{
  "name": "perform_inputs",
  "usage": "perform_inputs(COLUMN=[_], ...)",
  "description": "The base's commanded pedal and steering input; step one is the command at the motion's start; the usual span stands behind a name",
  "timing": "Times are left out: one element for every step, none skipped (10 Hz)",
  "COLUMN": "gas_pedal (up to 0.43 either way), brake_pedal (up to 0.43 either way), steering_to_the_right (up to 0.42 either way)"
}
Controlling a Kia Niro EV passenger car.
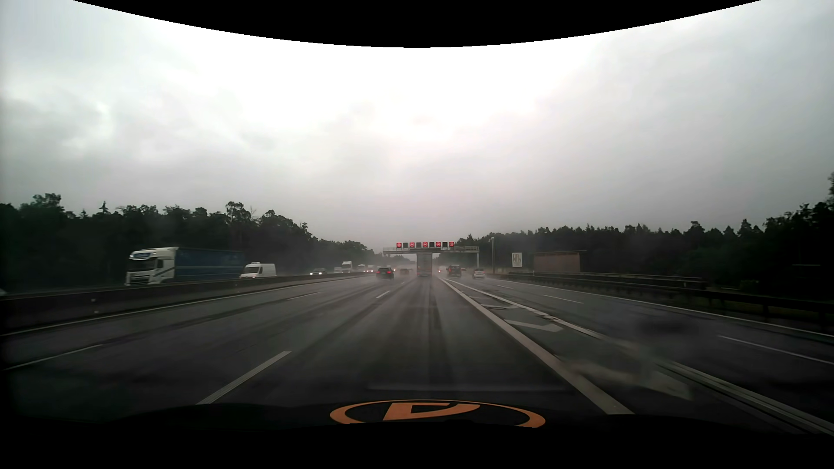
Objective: Follow the waypoints while adhering to traffic rules and regulations
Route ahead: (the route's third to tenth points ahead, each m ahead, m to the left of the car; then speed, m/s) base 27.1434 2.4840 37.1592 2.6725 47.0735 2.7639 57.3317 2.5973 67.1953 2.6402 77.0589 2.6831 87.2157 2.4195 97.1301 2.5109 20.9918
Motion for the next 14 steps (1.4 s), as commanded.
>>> perform_inputs(gas_pedal=[0.098, 0.098, 0.098, 0.098, 0.087, 0.087, 0.087, 0.087, 0.087, 0.087, 0.087, 0.087, 0.087, 0.087], brake_pedal=[0.000, 0.000, 0.000, 0.000, 0.000, 0.000, 0.000, 0.000, 0.000, 0.000, 0.000, 0.000, 0.000, 0.000], steering_to_the_right=[-0.003, -0.003, -0.003, -0.003, -0.003, -0.003, -0.003, -0.003, -0.003, -0.002, -0.002, -0.002, -0.002, -0.002])
